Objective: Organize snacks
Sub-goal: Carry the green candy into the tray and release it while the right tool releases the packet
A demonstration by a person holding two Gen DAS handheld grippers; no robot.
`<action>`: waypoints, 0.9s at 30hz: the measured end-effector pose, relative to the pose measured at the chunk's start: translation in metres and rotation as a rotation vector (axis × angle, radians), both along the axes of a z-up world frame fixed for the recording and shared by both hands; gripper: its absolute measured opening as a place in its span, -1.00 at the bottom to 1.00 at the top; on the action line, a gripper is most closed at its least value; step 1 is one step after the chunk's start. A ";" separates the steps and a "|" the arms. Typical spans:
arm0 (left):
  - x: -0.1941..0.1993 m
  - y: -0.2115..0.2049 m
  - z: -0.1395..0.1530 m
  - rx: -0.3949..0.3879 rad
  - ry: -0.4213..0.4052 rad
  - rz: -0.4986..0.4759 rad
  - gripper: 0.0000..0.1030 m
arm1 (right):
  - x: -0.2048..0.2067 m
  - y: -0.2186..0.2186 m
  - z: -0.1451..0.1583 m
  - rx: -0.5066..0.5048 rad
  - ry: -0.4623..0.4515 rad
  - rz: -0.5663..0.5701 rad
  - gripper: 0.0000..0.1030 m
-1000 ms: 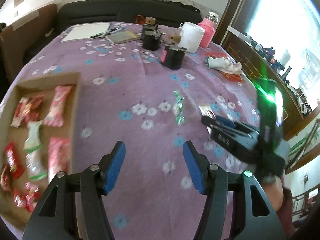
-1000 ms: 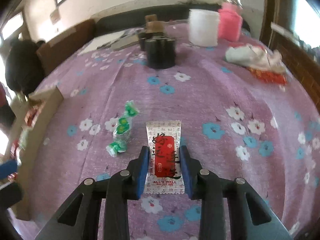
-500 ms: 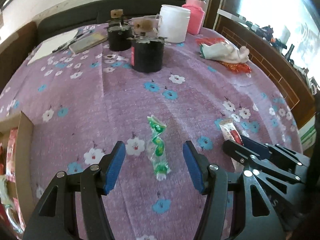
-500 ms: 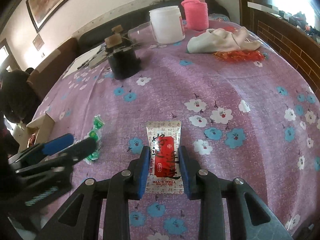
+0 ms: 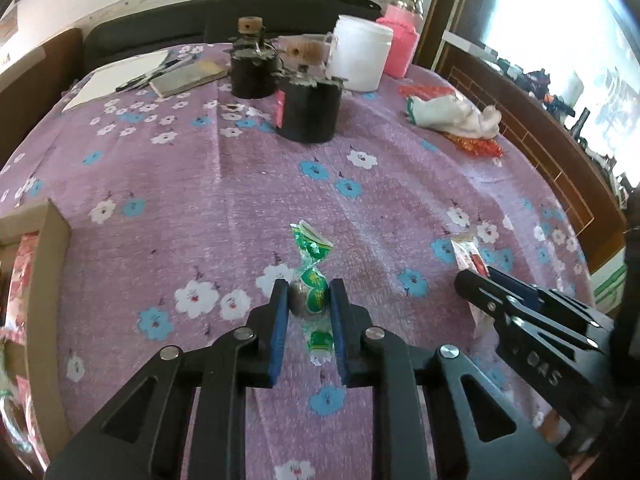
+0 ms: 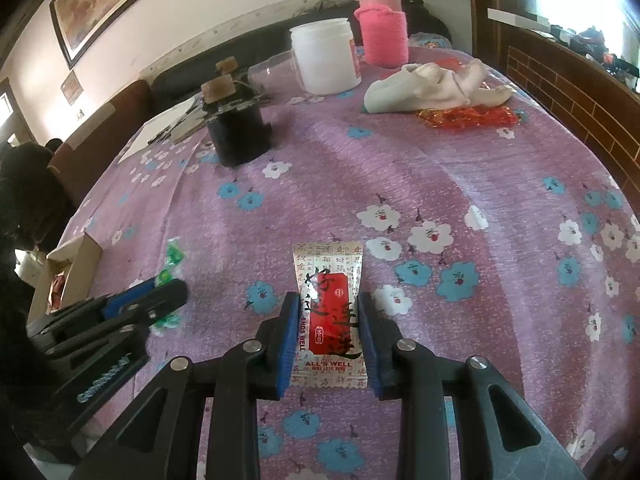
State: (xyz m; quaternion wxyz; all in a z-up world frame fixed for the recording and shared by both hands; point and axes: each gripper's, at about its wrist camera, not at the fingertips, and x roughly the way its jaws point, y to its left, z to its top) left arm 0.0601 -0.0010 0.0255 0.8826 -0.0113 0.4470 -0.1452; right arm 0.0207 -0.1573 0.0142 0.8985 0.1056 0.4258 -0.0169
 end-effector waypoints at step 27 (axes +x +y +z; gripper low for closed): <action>-0.128 0.183 0.035 -0.141 -0.053 0.290 -0.66 | -0.028 0.064 0.018 -0.025 -0.112 0.106 -0.42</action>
